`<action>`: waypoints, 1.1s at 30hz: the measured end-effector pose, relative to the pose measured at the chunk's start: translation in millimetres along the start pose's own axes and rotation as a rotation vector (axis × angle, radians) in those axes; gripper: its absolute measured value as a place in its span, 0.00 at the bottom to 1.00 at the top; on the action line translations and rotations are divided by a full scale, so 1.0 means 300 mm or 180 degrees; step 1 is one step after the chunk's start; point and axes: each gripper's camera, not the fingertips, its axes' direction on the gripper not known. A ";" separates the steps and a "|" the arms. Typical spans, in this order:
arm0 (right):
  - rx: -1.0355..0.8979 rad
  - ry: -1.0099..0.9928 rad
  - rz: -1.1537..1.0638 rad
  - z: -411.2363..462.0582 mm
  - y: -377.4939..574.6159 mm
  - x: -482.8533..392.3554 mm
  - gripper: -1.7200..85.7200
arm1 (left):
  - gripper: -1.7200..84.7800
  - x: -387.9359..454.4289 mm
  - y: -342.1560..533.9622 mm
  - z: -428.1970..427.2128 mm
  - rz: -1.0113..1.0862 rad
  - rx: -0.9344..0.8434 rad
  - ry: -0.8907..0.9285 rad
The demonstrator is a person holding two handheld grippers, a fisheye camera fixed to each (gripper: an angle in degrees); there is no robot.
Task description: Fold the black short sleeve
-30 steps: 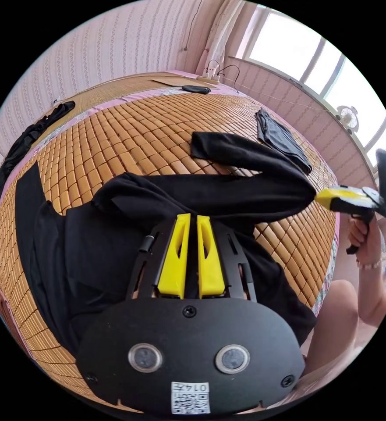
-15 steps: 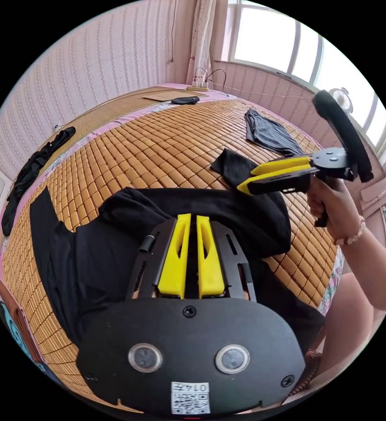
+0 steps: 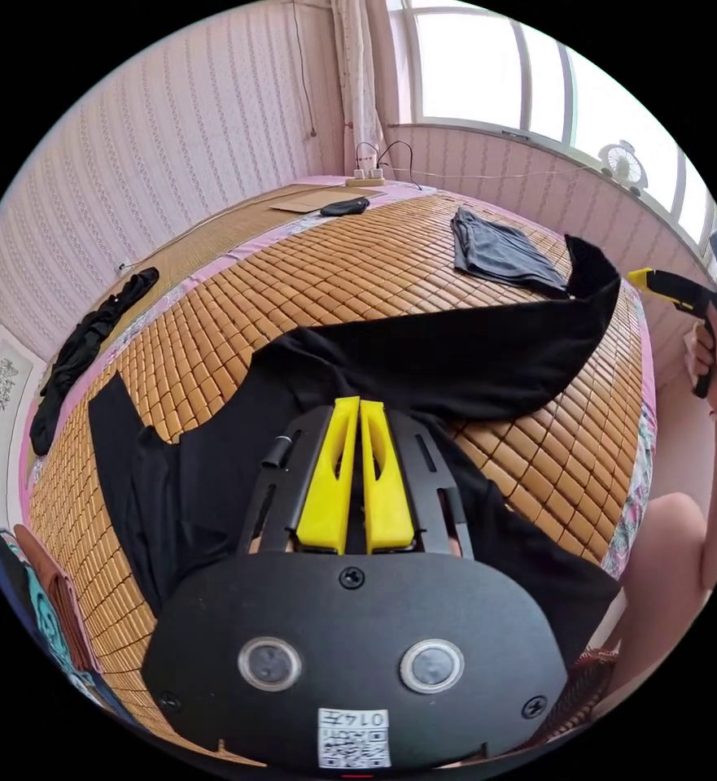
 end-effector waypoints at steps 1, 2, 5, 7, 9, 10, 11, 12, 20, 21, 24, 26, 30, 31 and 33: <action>-0.0018 0.0075 0.0018 0.006 0.007 0.022 0.09 | 0.02 0.004 -0.001 -0.006 0.0001 0.0024 0.0013; -0.0079 0.0223 0.0070 0.027 0.024 0.067 0.11 | 0.03 0.019 -0.006 -0.016 0.0032 0.0075 0.0065; -0.0276 0.0449 0.0207 0.098 0.063 0.175 0.16 | 0.07 0.106 -0.035 -0.011 0.0263 0.0150 0.0233; -0.0380 0.0477 0.0324 0.127 0.073 0.230 0.20 | 0.08 0.179 -0.065 0.018 0.0390 0.0137 0.0326; -0.0379 0.0427 0.0405 0.122 0.068 0.281 0.22 | 0.09 0.290 -0.118 0.071 0.0556 0.0102 0.0467; -0.0311 0.0432 0.0429 0.116 0.068 0.292 0.22 | 0.09 0.319 -0.132 0.085 0.0600 0.0094 0.0496; -0.0197 0.0441 0.0483 0.110 0.069 0.316 0.21 | 0.09 0.378 -0.161 0.114 0.0688 0.0075 0.0543; -0.0158 0.0411 0.0542 0.117 0.068 0.344 0.20 | 0.09 0.436 -0.189 0.142 0.0790 0.0060 0.0573; -0.0193 -0.0203 0.0468 0.095 0.064 0.489 0.02 | 0.03 0.654 -0.271 0.321 0.0967 -0.0126 0.0574; -0.0182 -0.0378 0.0470 0.058 0.058 0.515 0.02 | 0.02 0.666 -0.277 0.330 0.0968 -0.0166 0.0609; -0.0221 -0.0647 0.0488 -0.054 0.054 0.543 0.02 | 0.01 0.710 -0.283 0.331 0.1163 -0.0194 0.0532; -0.0190 -0.0883 0.0407 -0.127 0.060 0.537 0.02 | 0.01 0.728 -0.285 0.293 0.1252 -0.0085 0.0501; 0.0140 -0.0263 0.0597 -0.182 0.086 0.562 0.04 | 0.01 0.705 -0.311 0.180 0.1145 0.0326 0.0556; 0.0152 -0.0168 0.0683 -0.167 0.091 0.579 0.04 | 0.01 0.698 -0.318 0.186 0.1107 0.0308 0.0547; -0.0141 -0.0177 0.0916 -0.082 0.106 0.648 0.08 | 0.01 0.671 -0.345 0.253 0.0988 0.0078 0.0506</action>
